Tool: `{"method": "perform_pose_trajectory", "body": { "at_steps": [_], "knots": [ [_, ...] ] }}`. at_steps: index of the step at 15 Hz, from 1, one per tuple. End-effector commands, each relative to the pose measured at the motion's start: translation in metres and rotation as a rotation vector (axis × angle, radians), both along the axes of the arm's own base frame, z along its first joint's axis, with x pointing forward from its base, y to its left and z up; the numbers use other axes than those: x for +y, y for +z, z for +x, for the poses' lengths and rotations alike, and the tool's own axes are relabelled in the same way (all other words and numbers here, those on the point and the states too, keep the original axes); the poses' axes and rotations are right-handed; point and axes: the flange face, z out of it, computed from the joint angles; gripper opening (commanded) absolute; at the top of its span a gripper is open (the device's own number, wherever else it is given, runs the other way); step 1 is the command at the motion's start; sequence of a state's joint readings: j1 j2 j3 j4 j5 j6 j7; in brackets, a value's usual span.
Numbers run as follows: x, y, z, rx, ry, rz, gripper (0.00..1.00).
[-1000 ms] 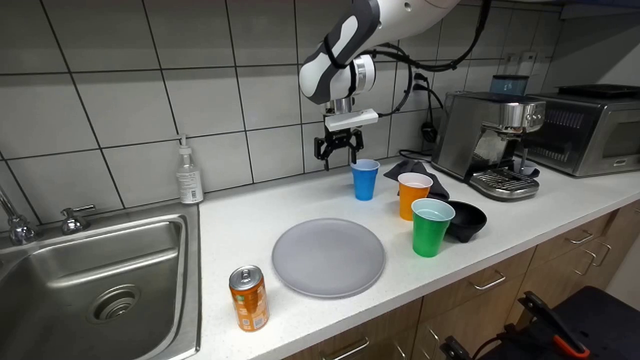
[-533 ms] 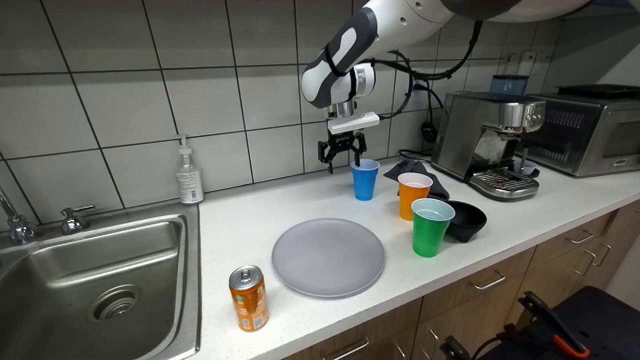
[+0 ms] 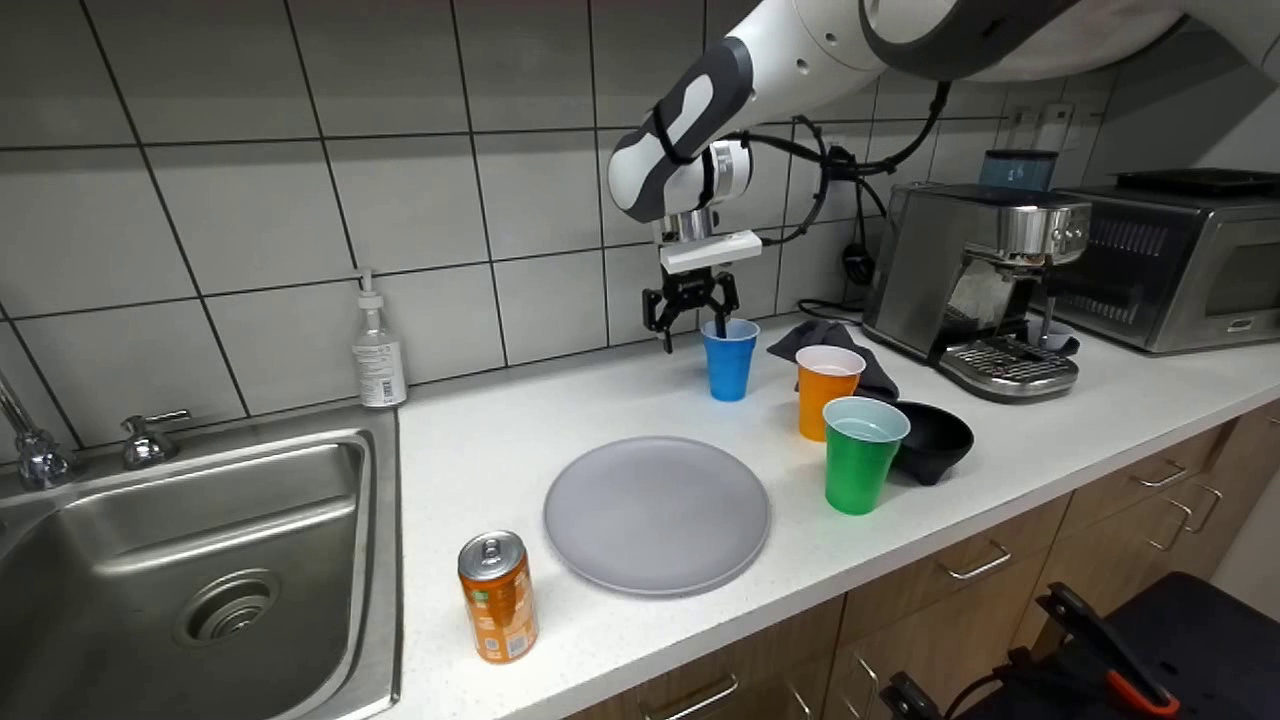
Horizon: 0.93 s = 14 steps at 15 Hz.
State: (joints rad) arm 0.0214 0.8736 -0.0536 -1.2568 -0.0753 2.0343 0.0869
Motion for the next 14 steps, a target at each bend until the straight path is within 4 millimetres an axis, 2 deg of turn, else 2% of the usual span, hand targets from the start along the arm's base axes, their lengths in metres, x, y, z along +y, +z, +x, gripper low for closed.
{"method": "perform_pose_trajectory", "body": {
  "at_steps": [1,5,6,7,8,14],
  "knots": [
    [-0.005,0.004,0.009,0.015,-0.024,0.021,1.00],
    [-0.006,0.006,0.012,0.010,-0.028,0.023,1.00],
    [-0.007,0.007,0.012,0.009,-0.028,0.024,0.75],
    [-0.007,0.008,0.013,0.007,-0.028,0.023,0.74],
    [-0.007,0.010,0.013,0.005,-0.028,0.023,0.68],
    [-0.008,0.016,0.014,-0.003,-0.027,0.019,0.20]
  ]
}}
